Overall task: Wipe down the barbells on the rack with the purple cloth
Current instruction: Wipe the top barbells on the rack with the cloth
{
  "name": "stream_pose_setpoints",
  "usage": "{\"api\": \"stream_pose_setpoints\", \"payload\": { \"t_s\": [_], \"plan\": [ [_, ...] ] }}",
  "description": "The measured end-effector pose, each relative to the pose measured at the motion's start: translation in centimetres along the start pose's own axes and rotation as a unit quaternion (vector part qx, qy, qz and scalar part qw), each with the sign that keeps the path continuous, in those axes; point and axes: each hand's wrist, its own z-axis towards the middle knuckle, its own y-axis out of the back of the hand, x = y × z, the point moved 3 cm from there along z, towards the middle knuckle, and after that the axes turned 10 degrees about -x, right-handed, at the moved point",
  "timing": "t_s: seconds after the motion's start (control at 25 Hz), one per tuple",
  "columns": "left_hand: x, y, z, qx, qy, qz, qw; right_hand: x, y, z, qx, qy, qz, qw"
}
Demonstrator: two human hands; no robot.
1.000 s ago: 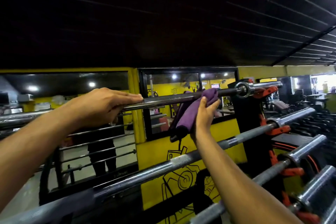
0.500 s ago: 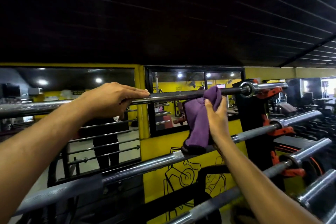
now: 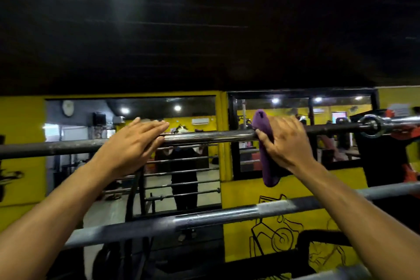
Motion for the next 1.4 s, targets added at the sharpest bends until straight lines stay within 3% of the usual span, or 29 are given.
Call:
{"api": "stream_pose_setpoints", "payload": {
  "t_s": [0.08, 0.2, 0.28, 0.4, 0.48, 0.52, 0.6, 0.72, 0.8, 0.84, 0.92, 1.0, 1.08, 1.16, 1.28, 1.4],
  "plan": [
    [1.3, 0.3, -2.0, 0.008, 0.027, 0.044, 0.999, -0.6, 0.0, 1.0, 0.016, -0.035, -0.009, 0.999],
    [1.3, 0.2, -2.7, 0.008, 0.065, 0.06, 0.996, 1.0, 0.1, 4.0, 0.152, -0.126, -0.047, 0.979],
    [1.0, 0.2, -2.6, 0.004, 0.071, 0.054, 0.996, 4.2, -0.2, 4.9, 0.192, -0.109, -0.023, 0.975],
    [1.2, 0.3, -2.6, 0.007, 0.065, 0.052, 0.996, 7.5, -0.3, 1.7, 0.069, 0.019, 0.061, 0.996],
    [1.4, 0.4, -2.6, 0.006, 0.061, 0.05, 0.997, 5.8, -0.3, -1.3, -0.008, 0.094, 0.088, 0.992],
    [1.4, 0.4, -2.6, 0.006, 0.062, 0.05, 0.997, 4.0, -0.3, -2.2, -0.021, 0.101, 0.087, 0.991],
    [1.3, 0.3, -2.7, 0.002, 0.065, 0.056, 0.996, 1.6, 0.2, -1.5, -0.017, 0.021, 0.079, 0.996],
    [1.2, 0.2, -2.6, 0.015, 0.067, 0.058, 0.996, 2.5, 0.4, 4.3, 0.171, -0.138, 0.043, 0.975],
    [1.3, 0.4, -2.6, 0.018, 0.068, 0.053, 0.996, 5.6, -0.1, 6.3, 0.278, -0.129, 0.05, 0.951],
    [1.3, 0.5, -2.7, 0.018, 0.069, 0.05, 0.996, 7.0, -0.3, 6.2, 0.272, -0.093, 0.055, 0.956],
    [1.1, 0.7, -2.7, 0.017, 0.071, 0.041, 0.996, 8.5, 0.2, 3.7, 0.146, 0.001, 0.082, 0.986],
    [1.2, 0.7, -2.9, 0.028, 0.067, 0.028, 0.997, 7.6, 0.9, 0.6, 0.059, 0.045, 0.167, 0.983],
    [1.9, 1.1, -3.0, 0.041, 0.05, 0.005, 0.998, 5.3, 1.6, 0.2, 0.072, 0.013, 0.204, 0.976],
    [2.8, 1.8, -3.1, 0.061, -0.006, -0.031, 0.998, 4.6, 2.4, 2.3, 0.063, -0.074, 0.205, 0.974],
    [5.1, 3.5, -3.5, 0.105, -0.105, -0.08, 0.986, 8.0, 3.4, 5.2, 0.043, -0.153, 0.221, 0.962],
    [10.3, 5.1, -5.0, 0.108, -0.158, -0.088, 0.978, 12.7, 1.7, 5.1, 0.136, -0.134, 0.088, 0.978]
  ]
}}
